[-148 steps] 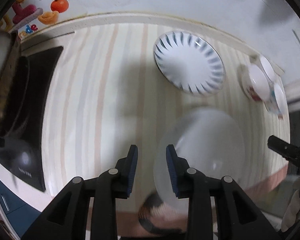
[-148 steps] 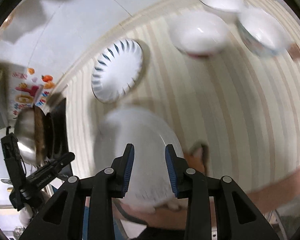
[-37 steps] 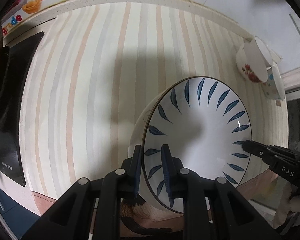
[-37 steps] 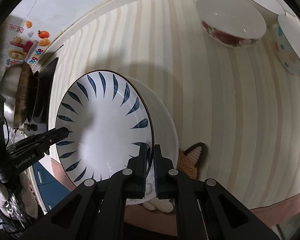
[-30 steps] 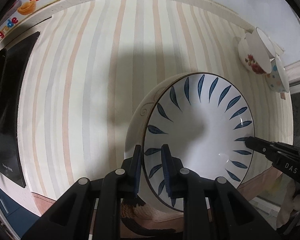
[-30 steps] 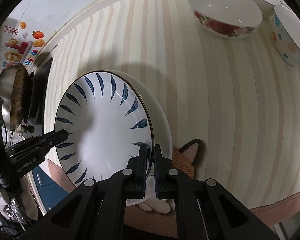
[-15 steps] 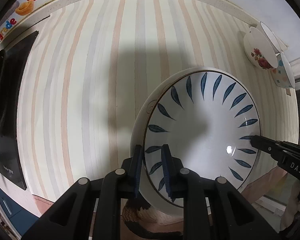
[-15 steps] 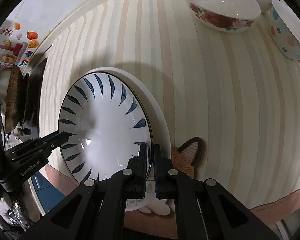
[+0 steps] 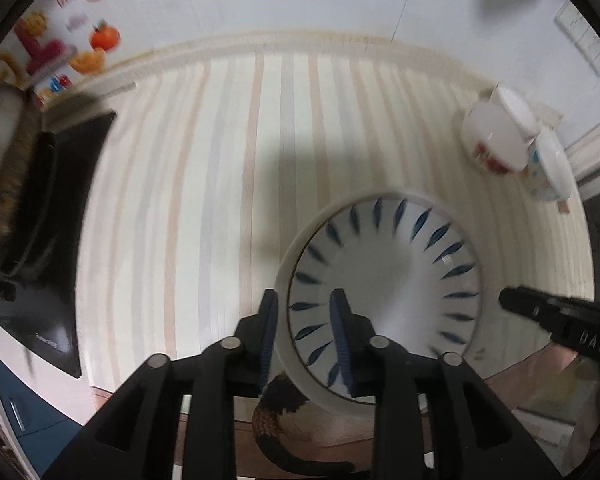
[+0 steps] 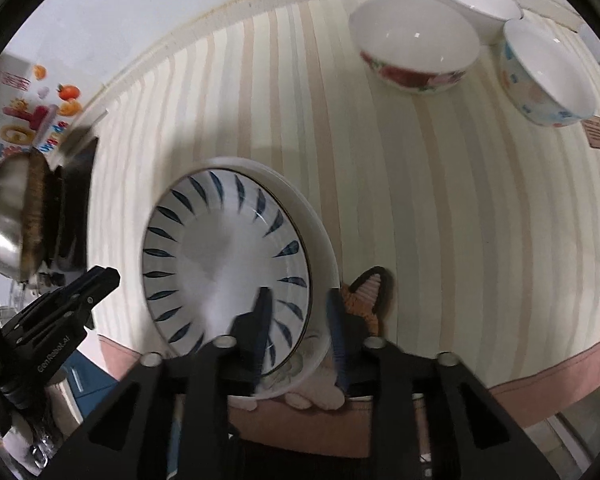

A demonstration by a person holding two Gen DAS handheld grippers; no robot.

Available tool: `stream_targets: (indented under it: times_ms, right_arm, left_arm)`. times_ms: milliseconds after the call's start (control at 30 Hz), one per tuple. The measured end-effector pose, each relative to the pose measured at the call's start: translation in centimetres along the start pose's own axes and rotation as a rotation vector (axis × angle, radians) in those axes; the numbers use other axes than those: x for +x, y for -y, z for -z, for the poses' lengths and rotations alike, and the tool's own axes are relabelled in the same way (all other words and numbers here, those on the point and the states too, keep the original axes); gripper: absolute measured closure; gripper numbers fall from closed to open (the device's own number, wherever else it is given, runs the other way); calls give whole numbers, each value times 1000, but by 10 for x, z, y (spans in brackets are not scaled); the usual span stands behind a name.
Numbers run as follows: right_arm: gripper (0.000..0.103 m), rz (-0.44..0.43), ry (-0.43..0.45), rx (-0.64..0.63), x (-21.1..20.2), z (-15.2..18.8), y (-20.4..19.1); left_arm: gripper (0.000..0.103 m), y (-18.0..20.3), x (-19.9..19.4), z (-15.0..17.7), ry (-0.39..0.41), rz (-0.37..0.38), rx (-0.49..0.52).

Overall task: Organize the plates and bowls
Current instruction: 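Open both grippers and lift them away from the plate stack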

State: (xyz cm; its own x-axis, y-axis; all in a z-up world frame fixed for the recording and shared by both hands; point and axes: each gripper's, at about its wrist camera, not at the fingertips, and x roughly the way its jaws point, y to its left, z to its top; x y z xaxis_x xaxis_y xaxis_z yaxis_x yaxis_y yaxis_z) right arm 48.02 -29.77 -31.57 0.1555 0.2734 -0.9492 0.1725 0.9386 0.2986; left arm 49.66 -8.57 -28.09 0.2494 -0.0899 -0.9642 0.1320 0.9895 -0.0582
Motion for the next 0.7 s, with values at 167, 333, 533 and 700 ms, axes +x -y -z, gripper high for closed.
stream_targets:
  times_ms: [167,333,533,700]
  right_arm:
    - [42,55,62,-72,-34,17,-11]
    - [20,78,100,-156,-74,43,-20]
    - [14,86,144,-255,-119,69,-20]
    - [13,68,148,-316,-139,77,-19]
  left_arm:
    - [66,15,-36,12,49,-6,8]
    - [59,29,-68,30,67,-9,-15]
    - [56,37,-103,52,68,-13,-72]
    - [55,38,-124,70,58,-10,-137]
